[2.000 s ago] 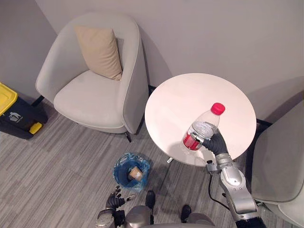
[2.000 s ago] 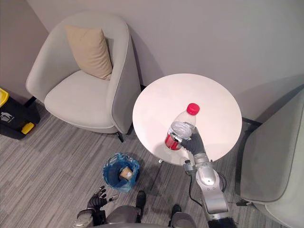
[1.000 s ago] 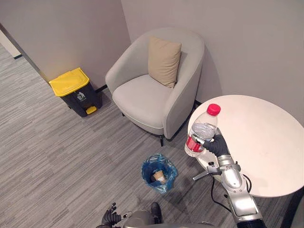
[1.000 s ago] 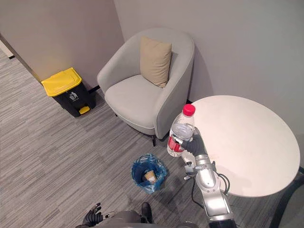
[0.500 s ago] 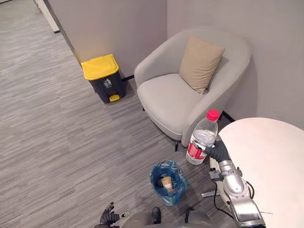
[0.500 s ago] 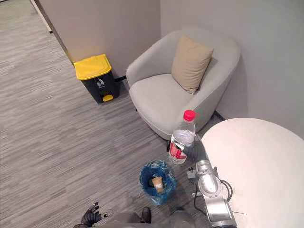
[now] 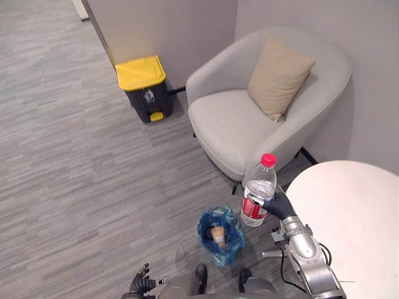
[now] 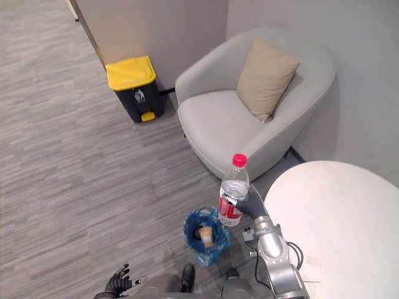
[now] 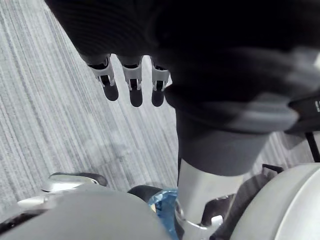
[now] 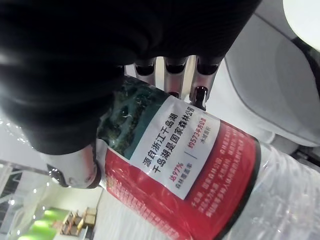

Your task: Gather rubbish on tea table into small bin, then transfer packed bag to large trash can.

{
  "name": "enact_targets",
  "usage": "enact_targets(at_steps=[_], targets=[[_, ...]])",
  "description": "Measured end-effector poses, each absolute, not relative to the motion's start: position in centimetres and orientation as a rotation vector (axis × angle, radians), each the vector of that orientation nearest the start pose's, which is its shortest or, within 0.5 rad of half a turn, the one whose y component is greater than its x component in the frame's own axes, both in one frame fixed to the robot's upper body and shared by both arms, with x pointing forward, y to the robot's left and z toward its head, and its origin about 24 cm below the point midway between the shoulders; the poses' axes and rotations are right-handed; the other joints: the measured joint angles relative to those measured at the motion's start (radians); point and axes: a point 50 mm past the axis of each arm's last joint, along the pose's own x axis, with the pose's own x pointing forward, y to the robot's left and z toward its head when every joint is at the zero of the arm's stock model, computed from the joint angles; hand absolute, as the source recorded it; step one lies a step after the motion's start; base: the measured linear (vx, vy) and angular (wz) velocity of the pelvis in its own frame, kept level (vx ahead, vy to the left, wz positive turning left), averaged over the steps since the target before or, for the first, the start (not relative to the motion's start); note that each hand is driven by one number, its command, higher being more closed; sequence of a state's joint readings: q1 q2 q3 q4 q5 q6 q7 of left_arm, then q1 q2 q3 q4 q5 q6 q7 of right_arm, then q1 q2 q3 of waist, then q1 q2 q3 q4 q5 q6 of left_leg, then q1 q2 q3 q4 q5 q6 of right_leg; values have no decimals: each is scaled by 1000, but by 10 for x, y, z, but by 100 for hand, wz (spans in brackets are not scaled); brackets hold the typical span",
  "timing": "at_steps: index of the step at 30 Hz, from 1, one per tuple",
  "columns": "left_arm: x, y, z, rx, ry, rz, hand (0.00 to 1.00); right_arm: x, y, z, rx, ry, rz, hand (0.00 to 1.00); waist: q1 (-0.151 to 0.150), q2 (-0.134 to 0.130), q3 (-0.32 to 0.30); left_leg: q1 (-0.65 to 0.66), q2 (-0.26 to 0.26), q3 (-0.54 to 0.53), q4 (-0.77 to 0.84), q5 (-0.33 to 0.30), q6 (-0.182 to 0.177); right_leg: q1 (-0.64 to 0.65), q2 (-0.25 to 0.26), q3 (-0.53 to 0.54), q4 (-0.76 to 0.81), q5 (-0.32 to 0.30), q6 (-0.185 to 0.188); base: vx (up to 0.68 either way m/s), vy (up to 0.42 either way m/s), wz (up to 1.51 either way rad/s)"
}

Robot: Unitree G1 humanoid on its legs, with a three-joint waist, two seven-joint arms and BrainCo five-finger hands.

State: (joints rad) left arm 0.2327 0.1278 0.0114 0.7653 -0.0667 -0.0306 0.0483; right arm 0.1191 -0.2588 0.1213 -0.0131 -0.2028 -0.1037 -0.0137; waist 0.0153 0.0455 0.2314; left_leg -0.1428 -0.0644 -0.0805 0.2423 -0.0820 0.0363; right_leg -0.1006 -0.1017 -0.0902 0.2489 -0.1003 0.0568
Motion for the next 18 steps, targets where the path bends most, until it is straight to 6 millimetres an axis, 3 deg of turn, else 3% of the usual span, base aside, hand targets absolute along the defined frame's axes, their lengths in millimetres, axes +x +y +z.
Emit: enact_targets(at_steps=[6, 10, 13, 18], targets=[[133, 207, -130, 78, 846, 185, 0, 252, -164, 39, -531, -49, 208, 100, 5, 13, 111, -214, -19, 15, 208, -60, -3, -226, -25, 6, 260, -79, 3, -239, 2, 12], [146, 205, -122, 70, 788, 186, 0, 260, -158, 48, -549, -93, 230, 100, 4, 22, 144, -309, 11, 90, 270, -64, -2, -335, -43, 10, 343, -106, 5, -152, -17, 11], [167, 201, -111, 57, 711, 186, 0, 269, -153, 59, -573, -140, 252, 100, 11, 27, 169, -414, 32, 128, 337, -65, -1, -443, -56, 14, 414, -112, 2, -158, -11, 0], [209, 189, -84, 16, 551, 162, 0, 290, -147, 93, -633, -270, 242, 100, 27, 29, 217, -604, 68, 171, 433, -67, 1, -632, -57, 26, 507, -112, 2, -134, -21, -1]])
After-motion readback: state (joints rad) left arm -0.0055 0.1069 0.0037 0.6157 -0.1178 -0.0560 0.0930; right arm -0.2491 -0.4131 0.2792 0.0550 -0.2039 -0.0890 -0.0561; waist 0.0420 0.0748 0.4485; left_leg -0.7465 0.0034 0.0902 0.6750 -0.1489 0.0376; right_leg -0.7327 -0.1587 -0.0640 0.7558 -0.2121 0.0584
